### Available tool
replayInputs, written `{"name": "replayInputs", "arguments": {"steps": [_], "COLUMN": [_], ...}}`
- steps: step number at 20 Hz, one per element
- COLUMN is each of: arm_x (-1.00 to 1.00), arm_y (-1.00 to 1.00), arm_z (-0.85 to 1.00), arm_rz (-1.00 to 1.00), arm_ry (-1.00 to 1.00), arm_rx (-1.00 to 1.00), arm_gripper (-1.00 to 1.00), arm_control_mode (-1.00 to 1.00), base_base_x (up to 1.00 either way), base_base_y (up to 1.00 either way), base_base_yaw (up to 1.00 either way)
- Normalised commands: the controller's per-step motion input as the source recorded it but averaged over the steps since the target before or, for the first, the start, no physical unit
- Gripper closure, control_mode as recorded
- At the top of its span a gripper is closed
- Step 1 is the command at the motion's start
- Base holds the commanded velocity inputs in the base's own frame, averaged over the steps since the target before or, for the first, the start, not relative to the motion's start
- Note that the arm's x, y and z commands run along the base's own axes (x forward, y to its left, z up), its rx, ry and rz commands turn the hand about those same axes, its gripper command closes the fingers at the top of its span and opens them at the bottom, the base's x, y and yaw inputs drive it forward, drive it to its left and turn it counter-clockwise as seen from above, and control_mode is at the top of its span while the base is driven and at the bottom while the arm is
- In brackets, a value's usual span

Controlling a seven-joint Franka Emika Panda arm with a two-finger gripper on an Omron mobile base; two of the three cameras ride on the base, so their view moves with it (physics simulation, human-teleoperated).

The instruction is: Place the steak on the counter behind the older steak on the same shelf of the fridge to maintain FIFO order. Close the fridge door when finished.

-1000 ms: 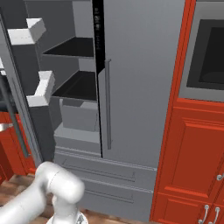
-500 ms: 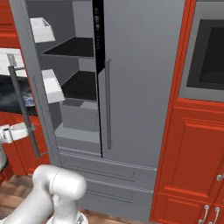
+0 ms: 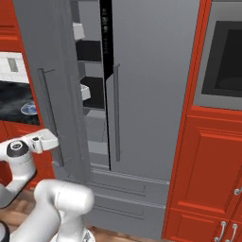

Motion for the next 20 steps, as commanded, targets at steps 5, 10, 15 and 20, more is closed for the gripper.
{"name": "replayInputs", "arguments": {"steps": [5,10,15,20], "arm_x": [0.6,0.72,0.67,0.65], "arm_y": [-0.46,-0.22,-0.2,-0.16], "arm_z": [0.12,0.15,0.12,0.07], "arm_rz": [0.04,0.0,0.0,0.01], "arm_ry": [-0.04,0.0,0.0,0.0], "arm_rx": [0.07,0.04,0.03,0.05], "arm_gripper": [-1.0,-1.0,-1.0,-1.0], "arm_control_mode": [-1.0,-1.0,-1.0,-1.0], "base_base_x": [0.0,0.0,0.0,0.0], "base_base_y": [0.0,0.0,0.0,0.0], "base_base_yaw": [0.0,0.0,0.0,0.0]}}
